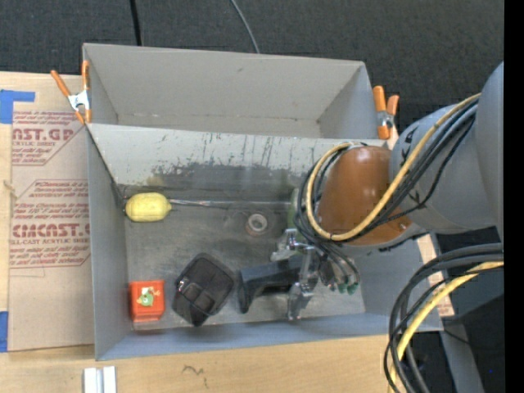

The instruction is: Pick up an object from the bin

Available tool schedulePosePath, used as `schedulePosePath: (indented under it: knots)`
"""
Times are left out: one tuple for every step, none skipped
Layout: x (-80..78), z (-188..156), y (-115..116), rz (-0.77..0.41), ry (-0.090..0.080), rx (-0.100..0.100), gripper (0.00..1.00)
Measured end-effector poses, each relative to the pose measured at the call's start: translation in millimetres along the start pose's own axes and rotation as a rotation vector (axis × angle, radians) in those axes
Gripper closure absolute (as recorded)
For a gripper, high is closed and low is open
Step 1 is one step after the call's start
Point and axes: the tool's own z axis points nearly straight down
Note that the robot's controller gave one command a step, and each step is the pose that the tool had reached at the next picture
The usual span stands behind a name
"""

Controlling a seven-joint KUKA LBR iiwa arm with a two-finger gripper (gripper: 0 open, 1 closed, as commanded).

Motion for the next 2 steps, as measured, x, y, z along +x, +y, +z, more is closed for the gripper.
schedulePosePath:
  knots:
    - [-0.2,3,-1,-0.012,-0.002,0.0,0.0]
    - [-1.4,-8,-2,0.117,0.005,-0.001,0.0]
